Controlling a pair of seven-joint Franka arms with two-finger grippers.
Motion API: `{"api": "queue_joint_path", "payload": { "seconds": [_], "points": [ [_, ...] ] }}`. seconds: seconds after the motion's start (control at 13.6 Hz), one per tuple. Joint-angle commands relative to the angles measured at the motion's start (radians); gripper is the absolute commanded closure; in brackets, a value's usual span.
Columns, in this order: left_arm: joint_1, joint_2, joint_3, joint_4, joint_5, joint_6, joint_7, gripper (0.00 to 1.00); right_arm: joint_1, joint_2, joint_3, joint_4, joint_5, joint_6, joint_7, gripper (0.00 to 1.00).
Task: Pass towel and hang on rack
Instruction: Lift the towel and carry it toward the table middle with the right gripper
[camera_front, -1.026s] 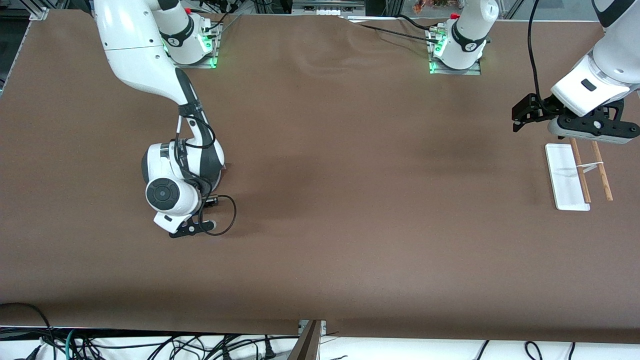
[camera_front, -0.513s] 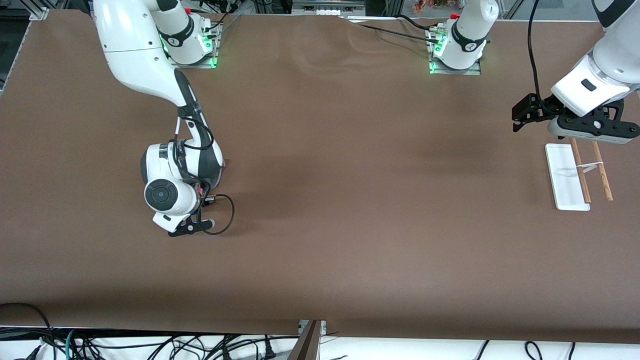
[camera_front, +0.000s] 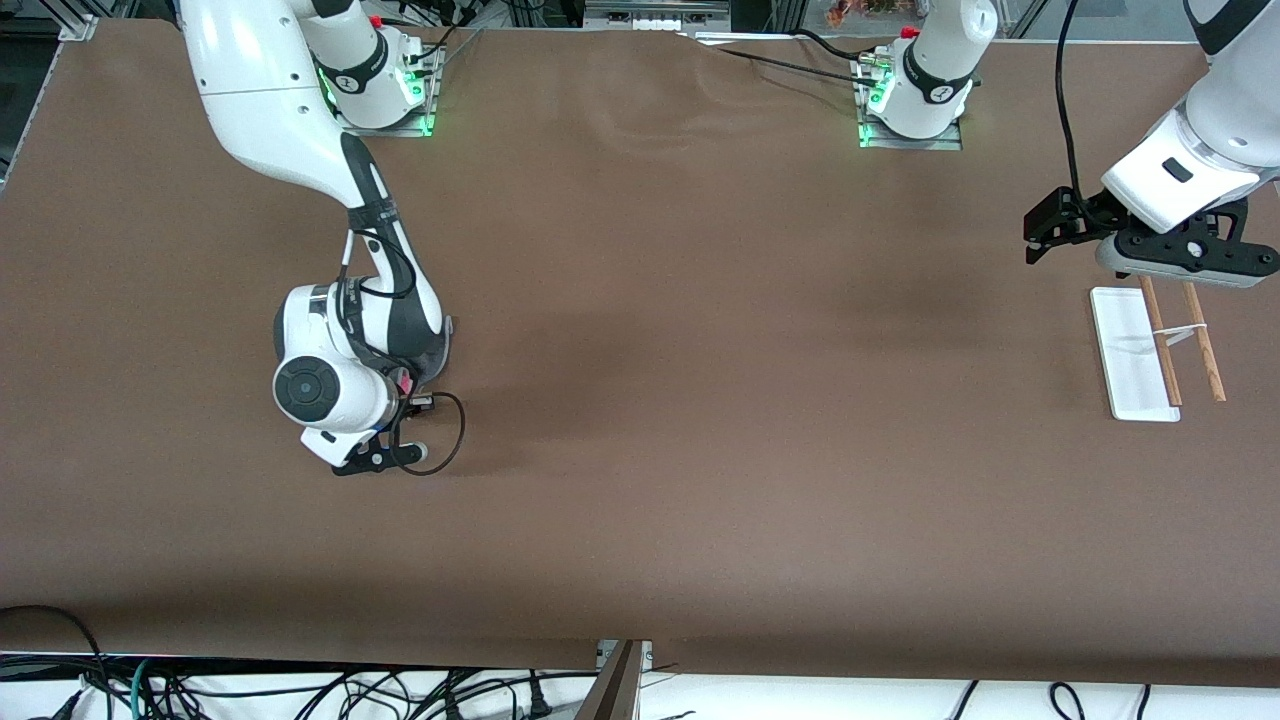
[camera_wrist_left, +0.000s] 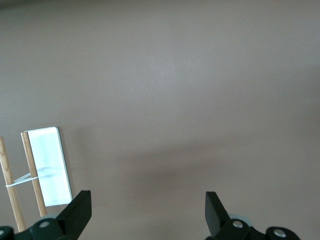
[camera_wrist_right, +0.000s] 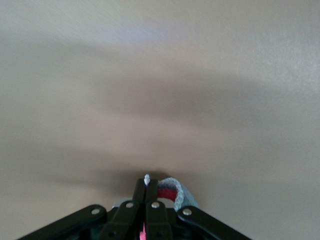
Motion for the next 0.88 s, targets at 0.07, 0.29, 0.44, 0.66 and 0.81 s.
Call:
{"api": "queue_joint_path", "payload": {
  "seconds": [0.07, 0.29, 0.44, 0.66, 0.81],
  "points": [
    [0.01, -0.018, -0.009, -0.01, 0.015, 0.009, 0.013, 0.0, -0.002, -0.024, 0.003, 0.164, 0.061, -0.235, 0.058, 1.0],
    [0.005, -0.015, -0.012, 0.005, 0.013, 0.006, 0.004, 0.0, 0.003, -0.024, 0.006, 0.293, 0.176, -0.427, 0.163, 1.0],
    [0.0, -0.015, -0.013, 0.007, 0.013, 0.004, 0.004, 0.0, 0.004, -0.026, 0.008, 0.363, 0.246, -0.512, 0.218, 1.0],
    [-0.004, -0.015, -0.033, 0.007, 0.013, -0.013, 0.004, 0.0, 0.004, -0.026, 0.035, 0.443, 0.321, -0.589, 0.336, 1.0],
    [-0.007, -0.012, -0.038, 0.051, 0.01, -0.028, 0.007, 0.0, 0.006, -0.063, 0.041, 0.447, 0.442, -0.587, 0.449, 1.0]
  ]
}}
